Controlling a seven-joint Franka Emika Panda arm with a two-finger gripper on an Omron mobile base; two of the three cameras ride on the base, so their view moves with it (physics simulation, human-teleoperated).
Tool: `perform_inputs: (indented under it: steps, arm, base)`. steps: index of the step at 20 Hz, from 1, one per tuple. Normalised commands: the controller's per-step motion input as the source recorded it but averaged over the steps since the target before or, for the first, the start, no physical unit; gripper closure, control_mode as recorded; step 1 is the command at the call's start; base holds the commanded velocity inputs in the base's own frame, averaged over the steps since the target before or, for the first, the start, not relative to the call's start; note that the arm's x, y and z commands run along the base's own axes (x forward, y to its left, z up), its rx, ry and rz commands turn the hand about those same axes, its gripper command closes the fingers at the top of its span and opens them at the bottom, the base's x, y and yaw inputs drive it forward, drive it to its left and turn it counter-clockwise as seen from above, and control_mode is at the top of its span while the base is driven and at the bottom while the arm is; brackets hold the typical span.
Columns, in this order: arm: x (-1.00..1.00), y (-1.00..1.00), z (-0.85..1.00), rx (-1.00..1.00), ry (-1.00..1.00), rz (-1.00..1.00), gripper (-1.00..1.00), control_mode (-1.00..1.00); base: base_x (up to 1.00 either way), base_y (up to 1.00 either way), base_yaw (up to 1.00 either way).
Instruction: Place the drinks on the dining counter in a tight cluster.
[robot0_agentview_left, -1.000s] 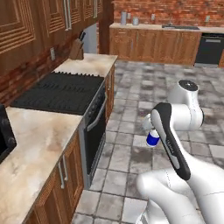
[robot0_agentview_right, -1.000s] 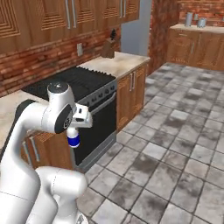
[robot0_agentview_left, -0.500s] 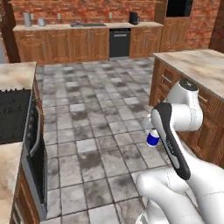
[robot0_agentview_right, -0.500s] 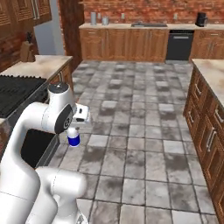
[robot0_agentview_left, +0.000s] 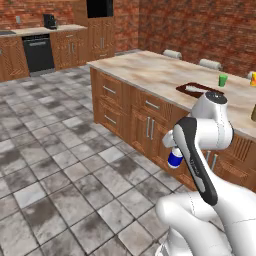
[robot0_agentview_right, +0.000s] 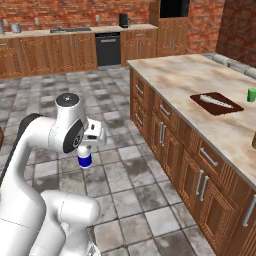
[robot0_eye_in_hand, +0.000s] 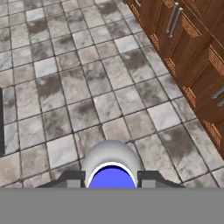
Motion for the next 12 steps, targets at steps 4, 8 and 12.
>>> perform_inputs:
  steps: [4,8,12]
  arm:
    - [0.0,0.0,0.0,0.0,0.0,0.0,1.0,1.0]
    - [0.0,0.0,0.0,0.0,0.0,0.0,1.0,1.0]
    - [0.0,0.0,0.0,0.0,0.0,0.0,1.0,1.0]
  base:
    - [0.0,-0.21,-0.63]
    - [0.29,-0.32,-0.56]
    - [0.76,-0.66,-0.38]
